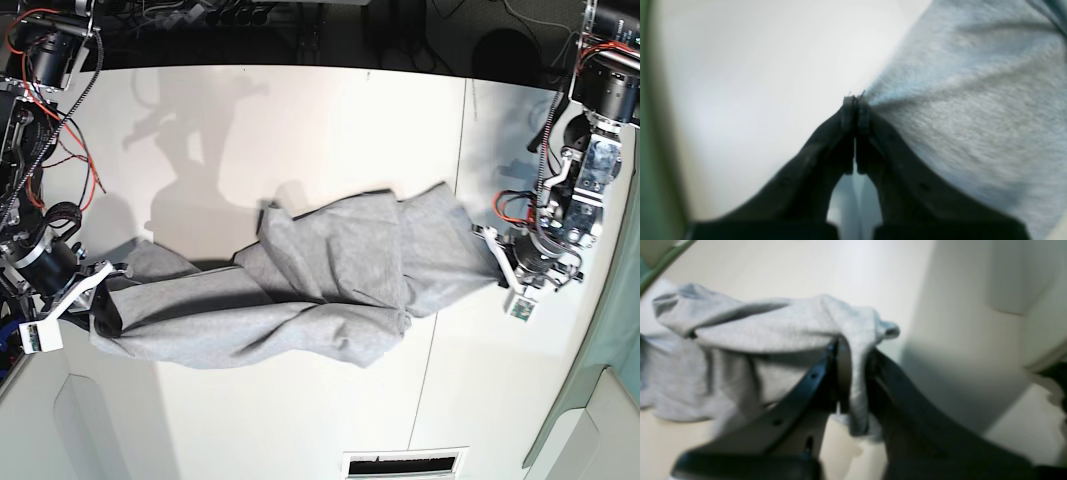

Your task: Layout the t-shirt on the table in an organized manner, then fold the t-shirt properly

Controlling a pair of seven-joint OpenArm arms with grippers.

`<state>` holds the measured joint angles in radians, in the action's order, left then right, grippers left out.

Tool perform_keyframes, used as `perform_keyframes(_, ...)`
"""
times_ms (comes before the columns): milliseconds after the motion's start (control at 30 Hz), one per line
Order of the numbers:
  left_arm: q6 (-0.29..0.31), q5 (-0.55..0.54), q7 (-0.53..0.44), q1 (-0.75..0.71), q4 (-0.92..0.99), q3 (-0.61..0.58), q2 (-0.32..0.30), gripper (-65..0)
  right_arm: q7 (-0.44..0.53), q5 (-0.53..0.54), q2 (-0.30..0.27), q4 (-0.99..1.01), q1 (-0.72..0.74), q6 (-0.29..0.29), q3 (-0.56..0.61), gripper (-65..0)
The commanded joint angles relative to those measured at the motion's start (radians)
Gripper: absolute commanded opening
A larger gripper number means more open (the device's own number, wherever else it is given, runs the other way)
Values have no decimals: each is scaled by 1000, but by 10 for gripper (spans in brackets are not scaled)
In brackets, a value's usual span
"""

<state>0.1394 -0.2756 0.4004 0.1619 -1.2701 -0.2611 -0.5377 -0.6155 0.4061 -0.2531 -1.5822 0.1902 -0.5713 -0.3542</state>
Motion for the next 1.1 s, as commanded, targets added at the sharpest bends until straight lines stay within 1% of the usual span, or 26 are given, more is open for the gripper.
perform_keyframes(0, -6, 5, -16, 23, -40, 8, -40, -650, 21, 21, -19, -21, 16, 0, -21, -650)
perform_keyframes(67, 0, 22, 2, 23, -87, 8, -90, -650, 13, 20, -33, -20, 16, 4, -56, -650)
perform_keyframes(133, 49, 22, 37, 23, -133, 8, -120, -650, -2, 21, -41, -16, 16, 14, -89, -650)
perform_keyframes(200, 86, 11, 81, 23, -174, 7, -130, -650, -21, 20, -41, -5, 16, 22, -109, -650)
perform_keyframes(233, 87, 1, 108, 23, -188, 7, -130, -650, -23, 20, -41, 6, 14, 22, -111, -581)
perform_keyframes(267, 86, -14, 128, 23, -198, 7, -129, -630, -23, 21, -40, 18, 11, 24, -111, -459)
perform_keyframes(300, 85, -32, 142, 23, -202, 7, -129, -560, -23, 21, -37, 32, 7, 26, -111, -350)
perform_keyframes(333, 85, -51, 156, 20, -202, 7, -129, -496, -23, 22, -34, 42, 0, 26, -111, -264)
perform_keyframes(367, 85, -62, 174, 19, -202, 7, -127, -444, -28, 25, -29, 47, -8, 25, -111, -218)
perform_keyframes(400, 79, -65, 191, 16, -202, 7, -122, -414, -43, 37, -26, 49, -19, 26, -111, -207)
perform_keyframes(433, 70, -66, 204, 11, -202, 7, -121, -408, -61, 67, -22, 49, -31, 26, -110, -208)
perform_keyframes(533, 54, -66, 198, -8, -202, 7, -109, -409, -89, 163, 0, 49, -67, 24, -110, -208)
perform_keyframes(600, 56, -95, 191, -21, -202, 7, -97, -409, -89, 206, 29, 49, -90, 18, -110, -208)
perform_keyframes(700, 68, -118, 191, -49, -202, 7, -60, -409, -89, 215, 86, 49, -124, -2, -107, -209)
perform_keyframes(767, 93, -144, 192, -71, -202, 7, -29, -409, -89, 206, 122, 49, -139, -2, -97, -209)
perform_keyframes(833, 130, -187, 192, -89, -202, 7, 8, -408, -89, 176, 159, 50, -141, -2, -79, -209)
perform_keyframes(967, 250, -285, 193, -114, -202, 7, 93, -408, -77, 138, 202, 50, -141, -1, -27, -209)
perform_keyframes(1033, 318, -337, 215, -121, -203, 7, 143, -408, -77, 101, 208, 50, -142, 0, 4, -209)
perform_keyframes(1067, 337, -354, 229, -122, -203, 7, 165, -408, -76, 85, 207, 51, -142, 3, 20, -209)
